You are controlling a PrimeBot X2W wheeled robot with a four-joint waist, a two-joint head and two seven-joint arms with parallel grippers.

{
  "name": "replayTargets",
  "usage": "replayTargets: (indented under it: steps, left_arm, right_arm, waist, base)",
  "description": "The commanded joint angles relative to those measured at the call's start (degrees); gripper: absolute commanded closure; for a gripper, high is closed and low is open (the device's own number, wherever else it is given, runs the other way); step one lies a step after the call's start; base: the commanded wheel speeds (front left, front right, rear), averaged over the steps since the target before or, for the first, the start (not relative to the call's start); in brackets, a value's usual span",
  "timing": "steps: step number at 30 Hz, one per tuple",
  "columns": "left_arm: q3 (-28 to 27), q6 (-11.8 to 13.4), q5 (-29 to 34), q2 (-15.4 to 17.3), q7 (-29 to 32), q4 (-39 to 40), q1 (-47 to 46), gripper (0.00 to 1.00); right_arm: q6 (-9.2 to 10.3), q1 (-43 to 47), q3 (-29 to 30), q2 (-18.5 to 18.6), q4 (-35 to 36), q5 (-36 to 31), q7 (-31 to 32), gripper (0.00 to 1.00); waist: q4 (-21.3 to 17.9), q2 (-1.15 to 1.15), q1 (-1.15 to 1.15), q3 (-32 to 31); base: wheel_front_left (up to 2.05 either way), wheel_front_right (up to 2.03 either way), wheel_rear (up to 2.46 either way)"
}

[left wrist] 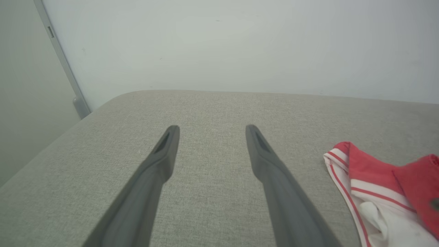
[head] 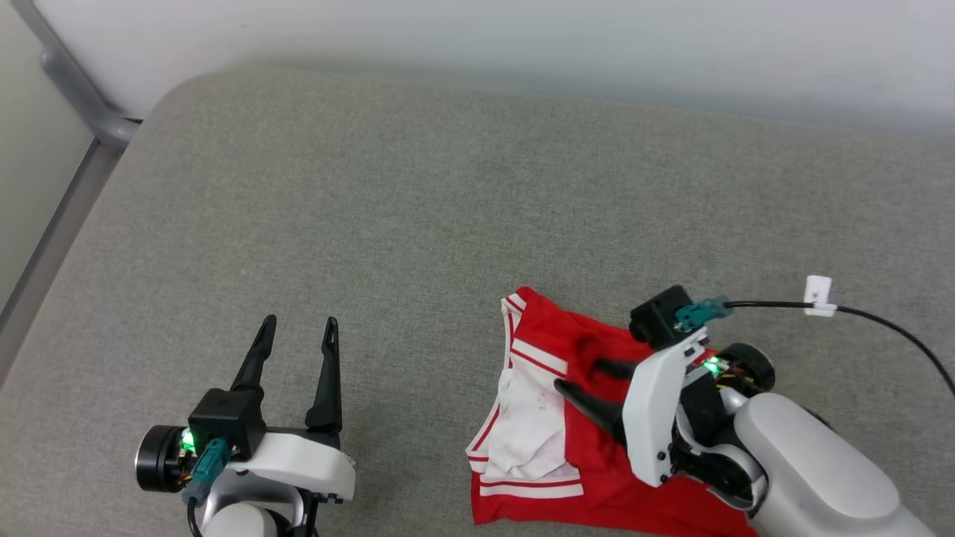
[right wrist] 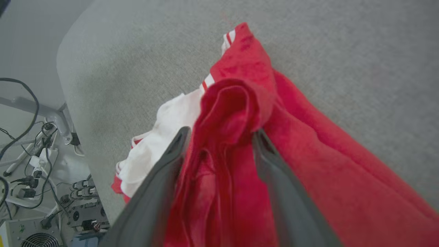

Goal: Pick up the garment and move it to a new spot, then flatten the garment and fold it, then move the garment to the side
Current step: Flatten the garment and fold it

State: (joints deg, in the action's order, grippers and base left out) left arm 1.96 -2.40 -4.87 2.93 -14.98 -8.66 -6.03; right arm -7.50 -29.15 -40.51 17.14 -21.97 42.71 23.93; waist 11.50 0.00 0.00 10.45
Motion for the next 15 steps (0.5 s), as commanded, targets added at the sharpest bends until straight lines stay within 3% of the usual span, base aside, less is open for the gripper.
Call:
replayTargets:
  steps: [1, 7, 11, 15]
  left_arm:
    - [-0.2, 0.3, 0.0, -0.1, -0.3, -0.1, 0.8, 0.0]
    - [-0.7, 0.4, 0.5, -0.1, -0.3, 0.4, 2.2, 0.0]
    - [-1.1, 0.5, 0.7, -0.1, -0.3, 0.8, 3.3, 0.0]
    - [-1.2, 0.5, 0.9, -0.1, -0.3, 1.1, 4.2, 0.0]
  right_arm:
    - [0.03, -0.3, -0.1, 1.2, 1.3, 0.0, -3.2, 0.0]
    - [0.03, 2.4, 4.6, 4.4, 5.7, -1.8, -14.6, 0.0]
    - [0.03, 4.8, 11.5, 5.0, 6.9, -8.3, -23.5, 0.0]
    - [0.03, 8.3, 20.4, 3.0, 7.7, -16.1, -32.5, 0.0]
  waist:
    - [-0.7, 0.0, 0.0, -1.2]
    - [-2.6, 0.0, 0.0, -3.8]
    - [-4.0, 0.0, 0.0, -5.0]
    - [-5.2, 0.0, 0.0, -6.1]
  base:
    - [0.0, 0.0, 0.0]
    - [0.0, 0.0, 0.0]
    - [0.0, 0.0, 0.0]
    - [0.0, 0.0, 0.0]
